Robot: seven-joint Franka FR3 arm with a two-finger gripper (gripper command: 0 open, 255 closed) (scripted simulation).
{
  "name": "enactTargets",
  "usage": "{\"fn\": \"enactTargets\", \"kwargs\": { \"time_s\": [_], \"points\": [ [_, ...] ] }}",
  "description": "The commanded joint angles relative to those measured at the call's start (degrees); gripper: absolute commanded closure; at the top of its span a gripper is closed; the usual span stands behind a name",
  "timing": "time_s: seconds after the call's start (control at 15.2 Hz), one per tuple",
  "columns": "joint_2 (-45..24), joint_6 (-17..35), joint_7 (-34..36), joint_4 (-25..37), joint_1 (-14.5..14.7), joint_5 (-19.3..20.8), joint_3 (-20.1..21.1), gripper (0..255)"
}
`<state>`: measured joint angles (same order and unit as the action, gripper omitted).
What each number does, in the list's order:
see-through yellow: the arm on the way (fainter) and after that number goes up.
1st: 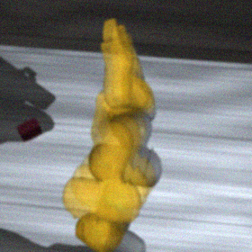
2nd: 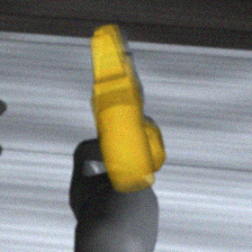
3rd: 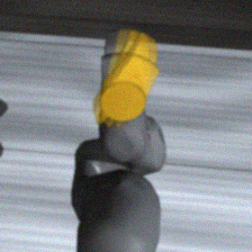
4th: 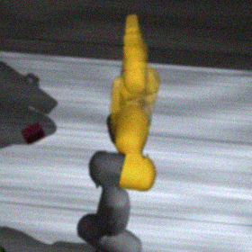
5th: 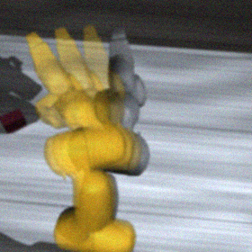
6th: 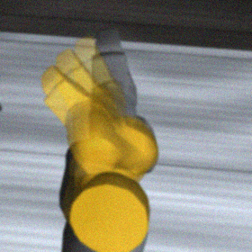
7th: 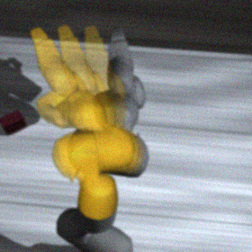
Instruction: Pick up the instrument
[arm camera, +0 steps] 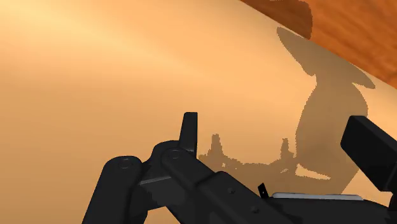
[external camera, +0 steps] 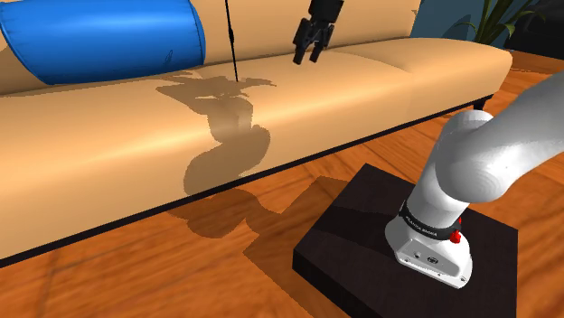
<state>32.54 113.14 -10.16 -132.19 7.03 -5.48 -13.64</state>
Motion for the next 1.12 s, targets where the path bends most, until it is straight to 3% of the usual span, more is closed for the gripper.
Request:
{"fn": "enactTargets", "kwargs": {
  "time_s": [0.0, 0.53, 0.79, 1.06],
  "points": [
    [-3.21, 3.01, -4.58, 2.50, 2.15, -2.39, -1.97, 0],
    [-15.57, 9.50, -24.60, 14.07, 11.04, -16.19, -10.05, 0],
    [-22.08, 8.99, -35.14, 21.71, 14.54, -25.27, -13.51, 0],
    [-28.86, 5.99, -44.92, 30.45, 16.28, -34.94, -15.95, 0]
  ]
}}
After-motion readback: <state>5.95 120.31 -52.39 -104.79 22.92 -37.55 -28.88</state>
